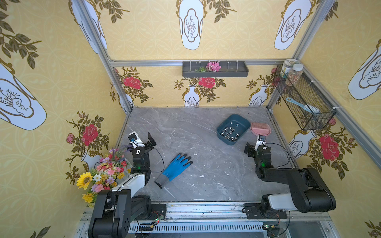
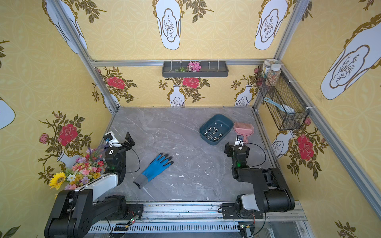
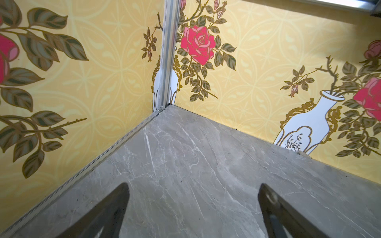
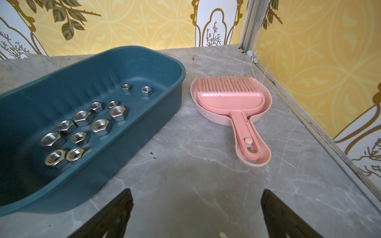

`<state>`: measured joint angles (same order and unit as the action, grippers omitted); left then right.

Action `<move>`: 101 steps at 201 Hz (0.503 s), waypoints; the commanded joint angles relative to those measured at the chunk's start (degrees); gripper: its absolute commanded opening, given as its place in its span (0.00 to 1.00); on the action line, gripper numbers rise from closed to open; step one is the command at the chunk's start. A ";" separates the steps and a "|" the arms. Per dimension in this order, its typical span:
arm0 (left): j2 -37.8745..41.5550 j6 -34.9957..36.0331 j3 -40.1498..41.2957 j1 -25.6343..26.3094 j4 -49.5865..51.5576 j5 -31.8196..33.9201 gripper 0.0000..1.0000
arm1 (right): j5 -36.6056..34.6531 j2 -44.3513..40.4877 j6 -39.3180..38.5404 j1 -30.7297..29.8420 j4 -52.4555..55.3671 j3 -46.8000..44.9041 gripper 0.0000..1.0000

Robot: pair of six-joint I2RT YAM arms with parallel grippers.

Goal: Take out the wing nut from the storage box
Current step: Pick up the storage box at the center of the board.

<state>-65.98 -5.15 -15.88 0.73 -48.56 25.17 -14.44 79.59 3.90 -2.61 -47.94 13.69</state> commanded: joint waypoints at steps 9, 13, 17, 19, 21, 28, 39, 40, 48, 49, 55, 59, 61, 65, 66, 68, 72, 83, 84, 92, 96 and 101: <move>2.96 -2.51 -3.29 0.08 7.51 -0.46 0.99 | -0.95 -0.18 0.49 0.02 -1.13 -0.03 0.97; 3.35 -3.08 -3.56 0.07 7.43 -0.76 0.99 | -0.94 -0.18 0.47 0.04 -1.22 -0.09 0.97; 3.74 -3.73 -3.90 0.08 7.42 -1.09 0.99 | -1.00 -0.33 0.49 -0.02 -1.47 -0.28 0.97; 3.99 -4.04 -4.07 0.06 7.42 -1.33 0.99 | -0.96 -0.43 0.49 0.02 -1.70 -0.45 0.97; 4.12 -4.36 -4.18 0.10 7.42 -1.48 0.99 | -0.95 -0.52 0.54 -0.01 -1.78 -0.61 0.97; 4.64 -6.01 -4.50 0.07 7.05 -2.83 0.99 | -1.03 -0.94 0.54 0.01 -2.20 -1.00 0.97; 4.81 -7.96 -4.58 0.03 3.90 -6.11 0.99 | -0.86 -0.91 0.71 0.12 -2.07 -0.93 0.97; 4.80 -8.00 -4.59 0.00 3.64 -6.68 0.99 | -0.82 -0.88 0.73 0.09 -1.98 -0.81 0.97; 4.65 -8.65 -4.60 -0.10 0.93 -10.51 0.99 | -0.49 -0.51 0.83 0.44 -1.24 -0.18 0.97; 4.68 -8.78 -4.60 -0.11 0.71 -11.07 0.99 | -0.41 -0.45 0.88 0.47 -1.04 -0.08 0.97; 4.48 -10.66 -4.75 -0.04 -1.44 -13.30 0.99 | -0.04 -0.17 1.08 0.75 -0.28 0.41 0.97; 4.41 -12.12 -4.82 -0.11 -2.66 -14.60 0.99 | 0.10 -0.22 1.14 0.86 -0.06 0.53 0.97; 4.44 -12.79 -4.84 -0.07 -3.12 -14.88 0.99 | 0.11 -0.20 1.18 0.92 0.02 0.48 0.97; 4.58 -14.39 -5.02 -0.18 -3.68 -16.03 0.99 | 0.11 -0.24 1.20 0.95 -0.18 0.38 0.97; 4.61 -14.82 -5.03 -0.19 -3.84 -16.25 0.99 | 0.11 -0.23 1.20 0.94 -0.24 0.38 0.97; 4.73 -15.47 -5.15 -0.16 -3.90 -16.74 0.99 | 0.11 -0.36 1.17 0.90 -0.29 0.30 0.97; 5.07 -16.80 -5.13 -0.32 -4.06 -17.92 0.99 | 0.10 -0.53 1.19 0.93 -0.50 0.05 0.97; 5.91 -21.25 -4.89 -1.08 -5.48 -22.01 0.99 | 0.11 -0.87 1.16 0.94 -1.11 -0.42 0.97; 5.93 -21.72 -4.88 -1.17 -5.62 -22.32 0.99 | 0.11 -0.90 1.14 0.94 -1.10 -0.42 0.97; 6.40 -27.45 -4.73 -1.77 -5.33 -23.21 0.99 | 0.30 -0.76 1.29 1.01 -0.43 -0.03 0.97; 6.61 -31.34 -4.89 -2.14 -3.50 -23.00 0.99 | 0.87 -0.28 1.39 1.31 0.48 0.81 0.97; 6.65 -35.59 -5.51 -2.63 -0.88 -21.72 0.99 | 1.15 0.08 1.45 1.49 0.50 1.06 0.97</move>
<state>-60.07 -21.96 -20.67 -0.43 -49.82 8.69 -14.72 79.09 4.49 -1.65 -47.70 13.54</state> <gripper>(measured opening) 0.992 0.972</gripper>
